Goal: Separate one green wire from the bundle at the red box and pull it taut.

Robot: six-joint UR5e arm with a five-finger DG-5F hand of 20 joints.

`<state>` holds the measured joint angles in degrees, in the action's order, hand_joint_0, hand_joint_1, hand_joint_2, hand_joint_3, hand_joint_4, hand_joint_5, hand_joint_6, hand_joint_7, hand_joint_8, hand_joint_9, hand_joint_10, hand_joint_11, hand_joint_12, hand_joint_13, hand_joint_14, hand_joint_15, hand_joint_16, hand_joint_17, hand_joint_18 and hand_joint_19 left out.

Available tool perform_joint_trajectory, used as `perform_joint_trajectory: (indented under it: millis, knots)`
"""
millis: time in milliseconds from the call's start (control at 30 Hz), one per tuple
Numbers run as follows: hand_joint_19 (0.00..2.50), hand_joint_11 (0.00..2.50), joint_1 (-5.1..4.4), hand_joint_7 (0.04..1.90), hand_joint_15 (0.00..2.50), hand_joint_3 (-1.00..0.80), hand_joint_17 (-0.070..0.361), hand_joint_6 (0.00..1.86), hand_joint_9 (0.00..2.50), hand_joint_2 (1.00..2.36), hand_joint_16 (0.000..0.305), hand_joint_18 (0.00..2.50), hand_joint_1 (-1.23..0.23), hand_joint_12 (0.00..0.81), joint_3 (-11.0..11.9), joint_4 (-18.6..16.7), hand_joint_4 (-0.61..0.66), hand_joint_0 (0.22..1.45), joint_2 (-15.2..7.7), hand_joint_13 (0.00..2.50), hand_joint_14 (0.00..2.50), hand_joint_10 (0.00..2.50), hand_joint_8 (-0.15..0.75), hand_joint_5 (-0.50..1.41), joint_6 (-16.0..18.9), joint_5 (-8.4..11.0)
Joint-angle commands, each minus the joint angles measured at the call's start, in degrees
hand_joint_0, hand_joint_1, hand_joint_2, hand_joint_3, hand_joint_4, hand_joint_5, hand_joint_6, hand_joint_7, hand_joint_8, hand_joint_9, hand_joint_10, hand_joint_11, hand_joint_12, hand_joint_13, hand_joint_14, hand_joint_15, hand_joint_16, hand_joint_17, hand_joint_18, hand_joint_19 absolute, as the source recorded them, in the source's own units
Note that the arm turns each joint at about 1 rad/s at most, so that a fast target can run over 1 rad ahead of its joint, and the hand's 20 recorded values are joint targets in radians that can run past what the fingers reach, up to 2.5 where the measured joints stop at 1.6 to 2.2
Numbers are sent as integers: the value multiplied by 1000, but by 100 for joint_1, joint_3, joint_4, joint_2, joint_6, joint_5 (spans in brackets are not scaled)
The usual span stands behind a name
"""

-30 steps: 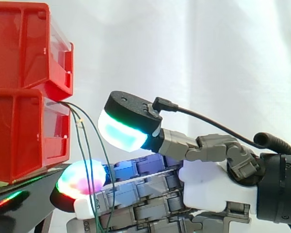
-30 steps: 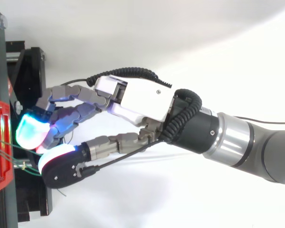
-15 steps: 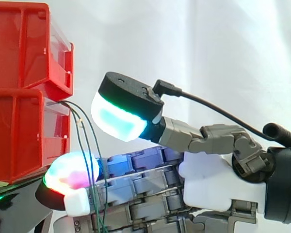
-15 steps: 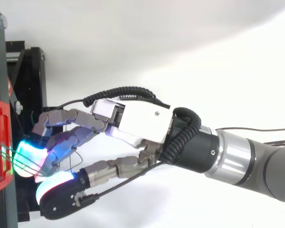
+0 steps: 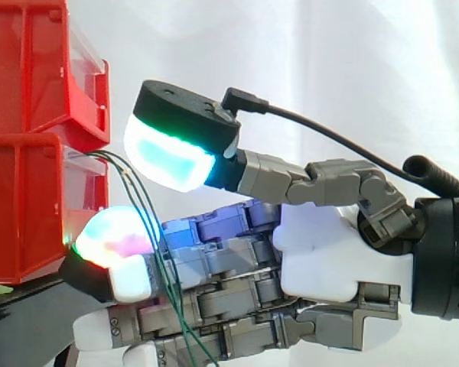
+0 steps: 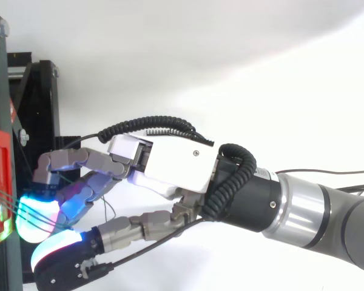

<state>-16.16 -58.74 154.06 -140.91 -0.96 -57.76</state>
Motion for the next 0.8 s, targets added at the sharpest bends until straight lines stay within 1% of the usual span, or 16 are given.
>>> perform_joint_trajectory:
  millis: [0,67,133,267,300,467,633,767]
  knots:
    - [368,567,-1,1431,311,-360,111,501,1025,1012,49,649,-663,388,56,98,244,649,11,809,13,18,389,-116,61,2]
    - [369,568,-10,1491,315,-358,111,500,1029,1012,49,657,-664,390,64,124,242,649,11,815,11,16,390,-114,69,2]
    - [369,580,-1,1511,319,-358,111,500,1030,1012,49,660,-663,389,73,133,239,649,11,817,11,16,388,-114,87,-7]
    - [373,573,-1,1488,320,-364,111,520,1033,1012,49,664,-662,390,100,221,247,651,64,820,11,16,391,-117,157,-16]
    - [376,578,-1,1484,313,-364,111,528,1035,1012,49,662,-662,391,100,318,245,650,90,821,11,16,389,-118,175,-25]
    - [374,574,-1,1466,320,-361,111,557,1044,1011,49,666,-661,393,108,467,245,649,108,828,11,17,394,-124,245,-25]
    - [373,572,-1,1439,321,-358,111,591,1040,1012,49,671,-657,392,100,529,232,648,152,830,11,18,396,-132,342,-42]
    - [382,583,34,1425,320,-349,112,626,1035,1012,50,677,-652,396,100,581,231,646,196,834,11,16,400,-142,342,-42]
